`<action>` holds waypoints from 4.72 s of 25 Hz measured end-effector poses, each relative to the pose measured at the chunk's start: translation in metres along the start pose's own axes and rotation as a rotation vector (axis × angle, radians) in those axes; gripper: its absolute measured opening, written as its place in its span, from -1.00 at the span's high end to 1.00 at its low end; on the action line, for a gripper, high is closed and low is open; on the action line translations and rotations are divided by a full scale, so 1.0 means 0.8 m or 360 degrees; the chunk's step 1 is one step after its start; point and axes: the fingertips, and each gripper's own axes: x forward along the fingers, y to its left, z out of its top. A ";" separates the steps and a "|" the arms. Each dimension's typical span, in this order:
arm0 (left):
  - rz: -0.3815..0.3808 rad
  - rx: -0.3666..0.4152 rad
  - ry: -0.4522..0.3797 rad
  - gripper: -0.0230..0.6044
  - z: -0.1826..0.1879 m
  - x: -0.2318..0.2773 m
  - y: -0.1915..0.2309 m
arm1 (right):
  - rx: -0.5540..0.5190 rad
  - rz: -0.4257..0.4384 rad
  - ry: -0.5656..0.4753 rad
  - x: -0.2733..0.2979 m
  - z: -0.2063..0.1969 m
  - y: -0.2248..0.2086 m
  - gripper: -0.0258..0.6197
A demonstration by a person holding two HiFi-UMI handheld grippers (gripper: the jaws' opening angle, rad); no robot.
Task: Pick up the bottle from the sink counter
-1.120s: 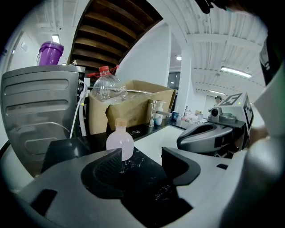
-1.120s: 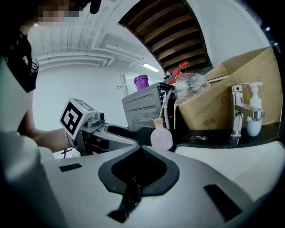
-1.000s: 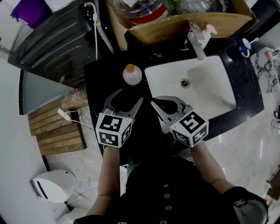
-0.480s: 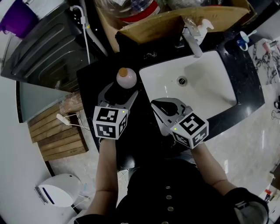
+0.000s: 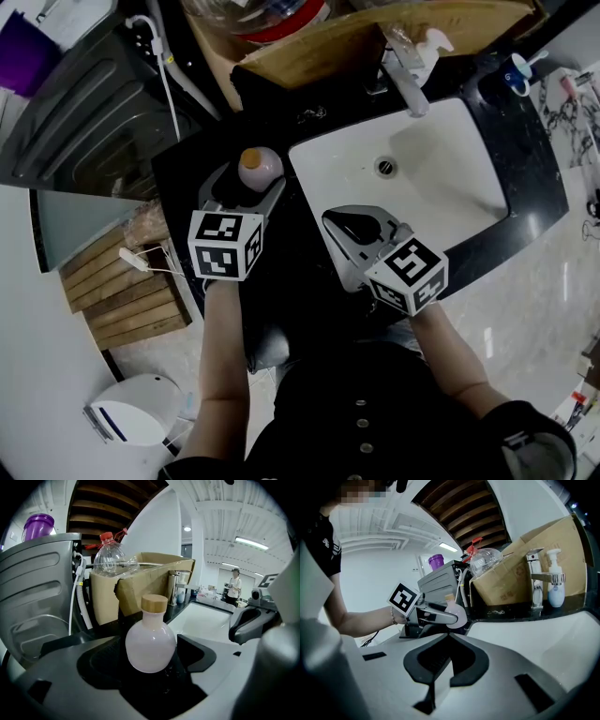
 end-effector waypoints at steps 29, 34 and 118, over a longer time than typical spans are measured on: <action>-0.0062 0.0183 0.0173 -0.33 -0.005 0.047 -0.006 | 0.0043 -0.0032 0.0012 0.009 -0.009 -0.018 0.91; -0.0046 0.0200 0.0178 -0.33 -0.006 0.050 -0.006 | 0.0040 -0.0035 0.0016 0.006 -0.011 -0.020 0.91; -0.0030 -0.0069 -0.0862 -0.33 0.134 -0.232 -0.093 | -0.0391 0.0005 -0.0525 -0.103 0.168 0.062 0.91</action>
